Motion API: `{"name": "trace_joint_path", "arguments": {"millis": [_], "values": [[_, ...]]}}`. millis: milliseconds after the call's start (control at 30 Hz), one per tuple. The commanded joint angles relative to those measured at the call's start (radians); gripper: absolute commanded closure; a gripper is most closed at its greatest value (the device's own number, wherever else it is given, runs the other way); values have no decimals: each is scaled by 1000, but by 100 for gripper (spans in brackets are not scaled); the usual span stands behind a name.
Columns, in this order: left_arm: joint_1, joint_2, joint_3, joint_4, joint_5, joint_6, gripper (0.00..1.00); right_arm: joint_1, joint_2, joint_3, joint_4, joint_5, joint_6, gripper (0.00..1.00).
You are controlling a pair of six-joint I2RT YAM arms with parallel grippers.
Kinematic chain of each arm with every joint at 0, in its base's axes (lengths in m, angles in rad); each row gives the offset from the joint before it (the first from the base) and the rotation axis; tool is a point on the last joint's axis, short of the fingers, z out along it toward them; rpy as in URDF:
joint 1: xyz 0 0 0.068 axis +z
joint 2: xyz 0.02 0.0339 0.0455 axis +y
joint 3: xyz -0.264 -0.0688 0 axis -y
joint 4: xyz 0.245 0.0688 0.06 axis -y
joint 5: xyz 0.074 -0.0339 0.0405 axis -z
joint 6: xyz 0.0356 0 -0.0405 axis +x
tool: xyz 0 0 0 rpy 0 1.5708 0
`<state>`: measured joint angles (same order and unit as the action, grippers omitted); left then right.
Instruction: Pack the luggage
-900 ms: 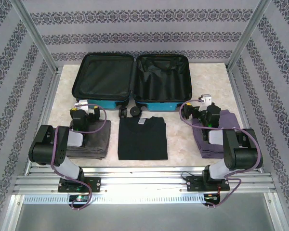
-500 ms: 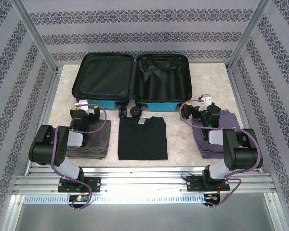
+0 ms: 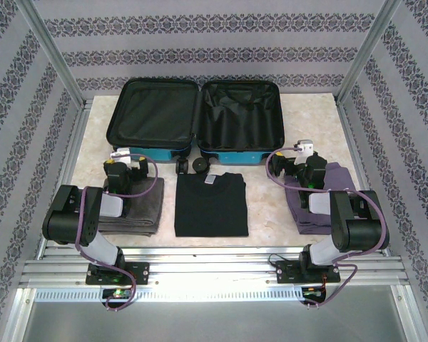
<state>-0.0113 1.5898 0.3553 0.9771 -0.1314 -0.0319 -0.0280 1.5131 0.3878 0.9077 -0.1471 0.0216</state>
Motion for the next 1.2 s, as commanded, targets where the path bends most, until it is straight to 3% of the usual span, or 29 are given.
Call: {"name": "trace_joint_path", "arguments": {"millis": [0,633,733,900,967,1167], "values": [[5,1,5,20,9,-4,0,10,3,-7,7,11,-12,2],[6,1,5,20,9,-3,0,10,2,-9,7,10,-11,2],[3,-21,5,6,12,2,0,33,-20,13,-41,73,-20,2],[-4,-277,32,-244,-100,-35,0,124,-230,15,-210,190,-92,2],[-4,-405,84,-439,-167,-150,0,150,-333,13,-266,235,-82,2],[-9,-624,256,-844,-119,-309,0,152,-598,176,-663,263,65,2]]}}
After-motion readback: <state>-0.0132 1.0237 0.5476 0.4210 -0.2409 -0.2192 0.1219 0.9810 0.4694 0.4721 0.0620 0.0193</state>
